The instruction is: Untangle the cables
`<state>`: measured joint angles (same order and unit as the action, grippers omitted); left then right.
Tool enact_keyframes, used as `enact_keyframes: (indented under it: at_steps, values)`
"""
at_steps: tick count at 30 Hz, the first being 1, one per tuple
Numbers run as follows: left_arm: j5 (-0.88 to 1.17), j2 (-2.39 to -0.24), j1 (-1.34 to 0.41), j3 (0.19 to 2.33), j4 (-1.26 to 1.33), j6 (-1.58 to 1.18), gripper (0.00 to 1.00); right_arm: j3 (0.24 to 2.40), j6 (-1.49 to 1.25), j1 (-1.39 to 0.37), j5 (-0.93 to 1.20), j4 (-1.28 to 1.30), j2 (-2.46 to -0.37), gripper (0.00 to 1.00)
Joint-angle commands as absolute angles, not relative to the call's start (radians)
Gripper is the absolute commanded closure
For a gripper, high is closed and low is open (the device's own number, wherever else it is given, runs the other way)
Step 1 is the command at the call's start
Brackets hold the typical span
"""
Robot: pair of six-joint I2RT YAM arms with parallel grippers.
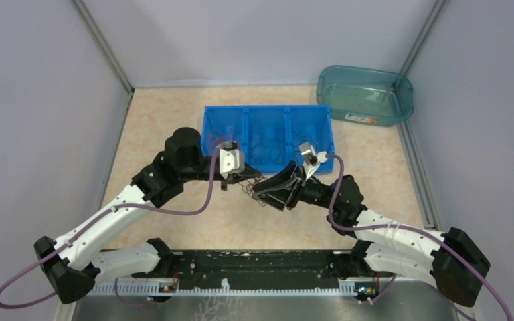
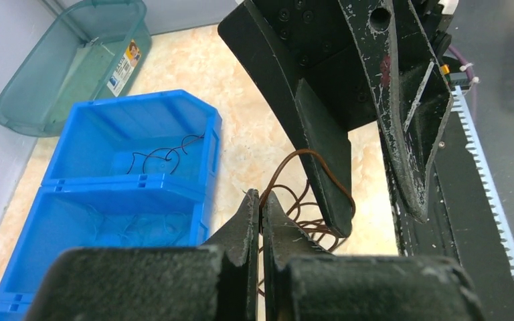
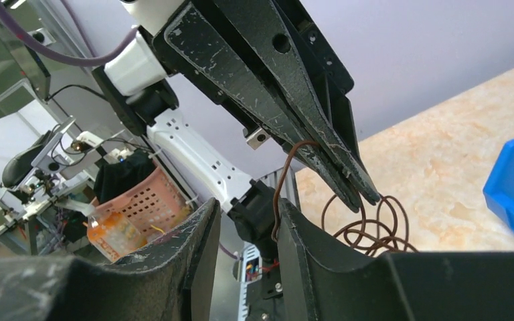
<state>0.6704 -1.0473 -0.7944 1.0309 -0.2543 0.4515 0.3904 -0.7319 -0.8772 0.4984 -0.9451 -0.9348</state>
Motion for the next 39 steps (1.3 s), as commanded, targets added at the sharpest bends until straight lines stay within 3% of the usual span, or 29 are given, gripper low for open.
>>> enact_keyframes:
  at_steps: [1,10,17,39]
  values:
    - [0.713,-1.049,-0.795,1.062,-0.198,0.381,1.00,0.406,-0.767,-0.887,0.491,-1.125,-0.964,0.63]
    - [0.710,-1.067,-0.795,1.110,-0.157,0.282,1.00,0.407,-0.845,-0.898,0.483,-1.341,-1.134,0.67]
    - [0.685,-1.086,-0.794,1.177,-0.111,0.247,1.00,0.384,-0.787,-0.934,0.446,-1.275,-1.168,0.75]
    - [0.648,-1.168,-0.794,1.537,-0.147,0.343,1.00,0.247,-0.683,-1.011,0.306,-1.135,-1.274,0.84]
